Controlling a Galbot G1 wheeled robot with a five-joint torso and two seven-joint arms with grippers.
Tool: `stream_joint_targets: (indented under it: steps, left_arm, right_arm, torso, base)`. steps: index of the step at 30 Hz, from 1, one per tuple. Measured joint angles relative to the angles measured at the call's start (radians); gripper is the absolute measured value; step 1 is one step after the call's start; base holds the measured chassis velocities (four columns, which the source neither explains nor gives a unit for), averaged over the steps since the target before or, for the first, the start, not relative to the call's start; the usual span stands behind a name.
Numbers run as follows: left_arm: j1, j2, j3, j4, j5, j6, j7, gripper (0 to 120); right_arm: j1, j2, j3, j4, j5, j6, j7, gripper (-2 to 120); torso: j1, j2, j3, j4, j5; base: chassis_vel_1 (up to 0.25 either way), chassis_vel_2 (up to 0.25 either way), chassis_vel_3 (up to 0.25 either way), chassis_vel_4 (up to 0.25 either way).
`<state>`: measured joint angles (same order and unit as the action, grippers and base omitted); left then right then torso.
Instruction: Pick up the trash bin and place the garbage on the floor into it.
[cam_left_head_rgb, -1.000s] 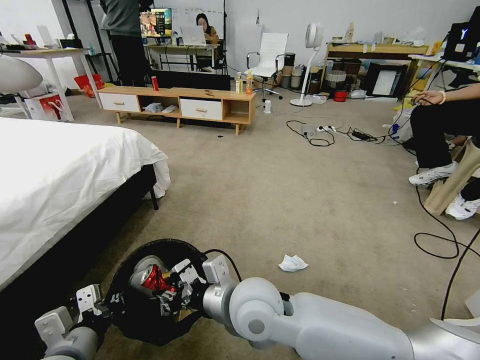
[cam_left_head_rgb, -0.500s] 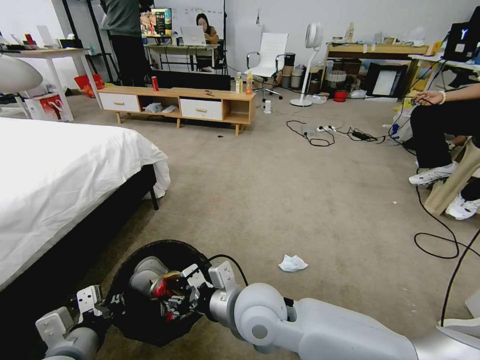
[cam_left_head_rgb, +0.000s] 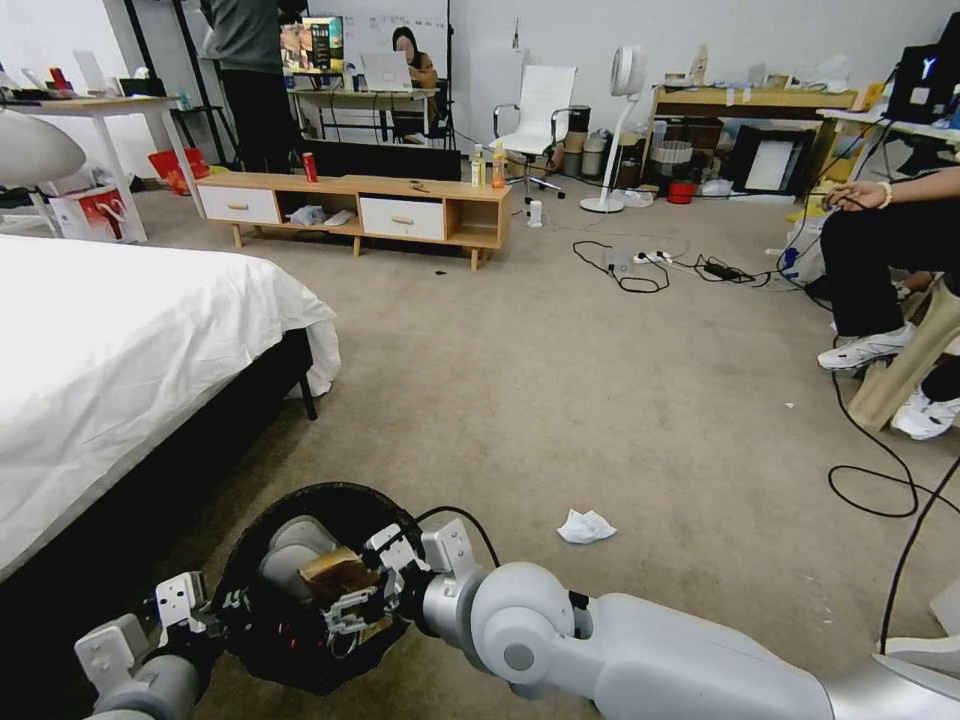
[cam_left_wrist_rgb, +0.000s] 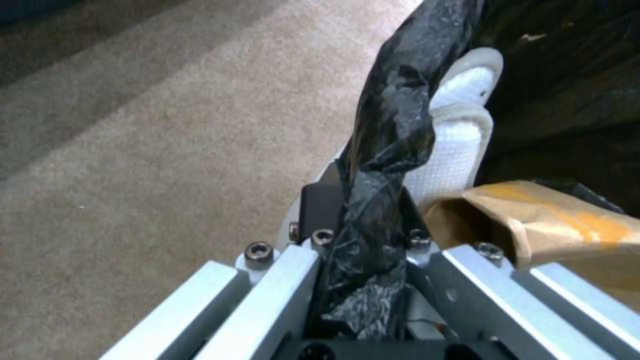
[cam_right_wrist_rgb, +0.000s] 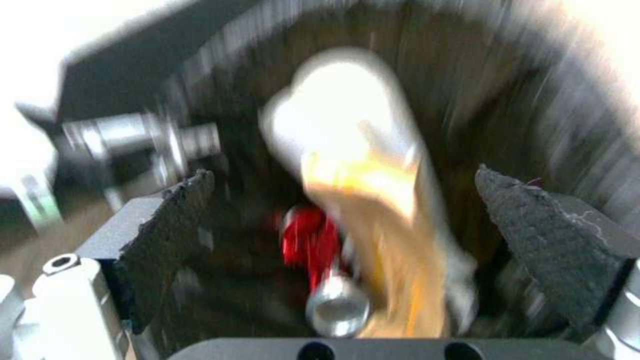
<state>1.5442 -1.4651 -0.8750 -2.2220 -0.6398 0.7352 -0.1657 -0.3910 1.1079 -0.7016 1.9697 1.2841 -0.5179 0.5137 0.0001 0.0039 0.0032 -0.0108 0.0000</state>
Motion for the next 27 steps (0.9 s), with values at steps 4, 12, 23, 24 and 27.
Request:
stream_joint_targets:
  steps: [4, 12, 23, 24, 27]
  left_arm:
    - [-0.001, 0.001, -0.002, 0.002, 0.000, 0.000, 0.000, 2]
    - [0.000, 0.004, -0.005, 0.007, -0.001, 0.000, 0.001, 2]
    - [0.018, 0.004, -0.024, -0.011, 0.002, 0.000, 0.001, 2]
    - [0.025, 0.001, -0.030, -0.019, 0.006, 0.000, 0.003, 2]
    - [0.034, -0.002, -0.036, -0.028, 0.020, 0.000, 0.011, 2]
  right_arm:
    - [0.010, -0.007, 0.054, 0.037, -0.017, 0.016, -0.006, 100]
    - [0.024, -0.067, 0.331, 0.172, -0.035, 0.083, -0.055, 100]
    - [-0.130, -0.203, 0.610, 0.240, -0.233, 0.384, -0.208, 100]
    - [-0.164, -0.216, 0.654, 0.243, -0.256, 0.423, -0.218, 100]
    - [-0.241, -0.236, 0.757, 0.256, -0.295, 0.480, -0.224, 100]
  torso:
    - [0.000, 0.000, 0.000, 0.0001, 0.0000]
    - [0.000, 0.000, 0.000, -0.0001, 0.0001]
    - [0.000, 0.000, 0.000, 0.0000, 0.0002]
    - [0.000, 0.000, 0.000, 0.0002, 0.0004]
    - [0.000, 0.000, 0.000, 0.0001, 0.0002]
  base:
    - [0.000, 0.000, 0.000, 0.000]
    - [0.000, 0.000, 0.000, 0.000]
    - [0.000, 0.000, 0.000, 0.000]
    - [0.000, 0.000, 0.000, 0.000]
    - [0.000, 0.000, 0.000, 0.000]
